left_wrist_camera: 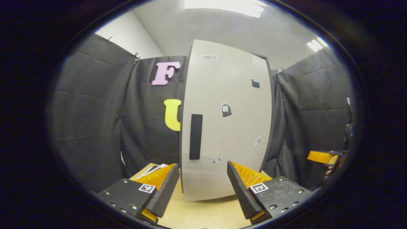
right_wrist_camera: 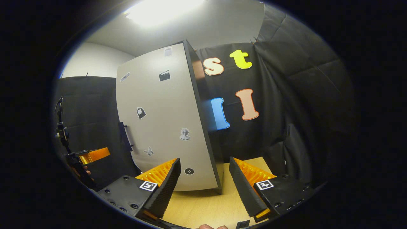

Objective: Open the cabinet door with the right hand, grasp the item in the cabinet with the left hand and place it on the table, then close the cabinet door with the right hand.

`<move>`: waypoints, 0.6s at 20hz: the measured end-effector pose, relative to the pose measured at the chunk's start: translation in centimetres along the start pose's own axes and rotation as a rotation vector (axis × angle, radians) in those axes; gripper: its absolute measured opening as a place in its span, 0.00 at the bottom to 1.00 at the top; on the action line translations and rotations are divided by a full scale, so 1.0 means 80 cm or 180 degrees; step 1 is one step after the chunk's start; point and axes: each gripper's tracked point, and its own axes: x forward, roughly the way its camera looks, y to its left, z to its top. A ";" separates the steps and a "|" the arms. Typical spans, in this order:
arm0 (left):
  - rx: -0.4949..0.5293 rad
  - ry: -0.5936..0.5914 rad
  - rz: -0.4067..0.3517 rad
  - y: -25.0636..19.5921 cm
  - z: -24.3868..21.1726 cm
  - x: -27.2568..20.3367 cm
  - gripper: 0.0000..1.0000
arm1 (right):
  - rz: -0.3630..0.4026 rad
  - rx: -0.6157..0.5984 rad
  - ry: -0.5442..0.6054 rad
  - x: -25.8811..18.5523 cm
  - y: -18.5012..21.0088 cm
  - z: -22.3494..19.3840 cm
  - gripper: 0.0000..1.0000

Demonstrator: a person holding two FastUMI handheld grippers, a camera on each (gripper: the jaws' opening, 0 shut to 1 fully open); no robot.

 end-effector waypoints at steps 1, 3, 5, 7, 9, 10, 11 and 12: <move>-0.0009 -0.0009 0.0010 0.001 0.002 -0.002 0.92 | -0.0003 0.0002 0.0013 -0.001 0.000 -0.004 0.96; -0.0003 -0.0056 0.0028 0.002 0.008 -0.002 0.90 | -0.0023 -0.0015 0.0026 -0.002 -0.002 -0.009 0.96; -0.0059 -0.0078 0.0007 0.001 0.005 -0.003 0.92 | -0.0032 0.0071 0.0018 -0.004 -0.001 -0.013 0.96; -0.0163 -0.0079 -0.0009 0.000 -0.001 -0.002 0.92 | 0.0021 0.0145 0.0084 0.000 0.008 -0.022 0.96; -0.0231 -0.0070 0.0020 0.004 -0.004 -0.004 0.92 | 0.0042 0.0110 0.0151 -0.001 0.011 -0.034 0.96; -0.0233 -0.0053 0.0030 0.004 -0.008 -0.004 0.89 | 0.0049 0.0090 0.0168 -0.001 0.012 -0.037 0.96; -0.0210 -0.0034 0.0036 0.005 -0.010 -0.003 0.92 | 0.0080 0.0113 0.0186 -0.001 0.014 -0.040 0.96; -0.0169 -0.0019 0.0047 0.005 -0.011 -0.003 0.92 | 0.0115 0.0205 0.0185 -0.002 0.018 -0.042 0.96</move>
